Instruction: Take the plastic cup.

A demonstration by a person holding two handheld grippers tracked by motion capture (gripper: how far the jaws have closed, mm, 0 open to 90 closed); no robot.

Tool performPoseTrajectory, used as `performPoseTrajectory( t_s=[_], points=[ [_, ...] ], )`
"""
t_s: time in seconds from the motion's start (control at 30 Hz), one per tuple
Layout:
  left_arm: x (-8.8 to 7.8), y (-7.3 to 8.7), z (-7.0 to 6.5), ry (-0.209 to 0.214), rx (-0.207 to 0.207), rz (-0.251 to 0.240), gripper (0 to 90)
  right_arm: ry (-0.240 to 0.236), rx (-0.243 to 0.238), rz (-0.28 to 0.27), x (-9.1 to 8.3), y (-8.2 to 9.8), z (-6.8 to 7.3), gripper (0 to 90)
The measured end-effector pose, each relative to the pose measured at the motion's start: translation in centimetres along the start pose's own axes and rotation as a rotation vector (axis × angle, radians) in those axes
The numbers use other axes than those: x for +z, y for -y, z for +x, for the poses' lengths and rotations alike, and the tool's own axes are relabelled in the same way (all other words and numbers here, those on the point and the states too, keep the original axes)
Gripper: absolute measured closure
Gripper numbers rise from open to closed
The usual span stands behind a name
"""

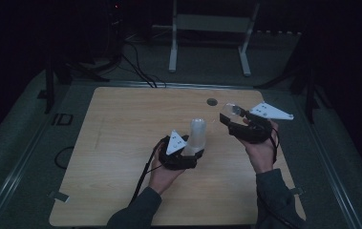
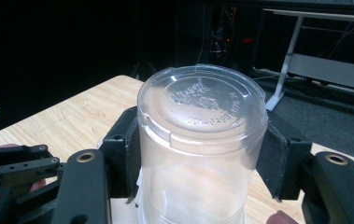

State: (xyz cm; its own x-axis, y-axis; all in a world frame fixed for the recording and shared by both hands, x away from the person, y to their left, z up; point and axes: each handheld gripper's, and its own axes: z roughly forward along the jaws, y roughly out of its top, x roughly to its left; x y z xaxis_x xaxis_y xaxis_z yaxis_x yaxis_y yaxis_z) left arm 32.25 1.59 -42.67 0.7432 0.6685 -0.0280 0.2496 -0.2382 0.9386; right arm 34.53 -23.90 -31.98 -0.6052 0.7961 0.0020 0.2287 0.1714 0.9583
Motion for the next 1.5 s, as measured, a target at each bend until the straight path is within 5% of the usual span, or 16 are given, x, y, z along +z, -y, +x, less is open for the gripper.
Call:
performPoseTrajectory(
  t_s=[0.67,1.5],
  points=[
    [0.1,0.2,-1.4,0.049,0.019,0.005,27.8,0.01,0.053,0.034,-0.3,3.1,-0.7,39.8],
    [1.7,0.2,-3.4,0.116,0.102,0.013,27.7,0.007,0.116,0.057,-0.6,5.6,-1.0,39.6]
  ],
)
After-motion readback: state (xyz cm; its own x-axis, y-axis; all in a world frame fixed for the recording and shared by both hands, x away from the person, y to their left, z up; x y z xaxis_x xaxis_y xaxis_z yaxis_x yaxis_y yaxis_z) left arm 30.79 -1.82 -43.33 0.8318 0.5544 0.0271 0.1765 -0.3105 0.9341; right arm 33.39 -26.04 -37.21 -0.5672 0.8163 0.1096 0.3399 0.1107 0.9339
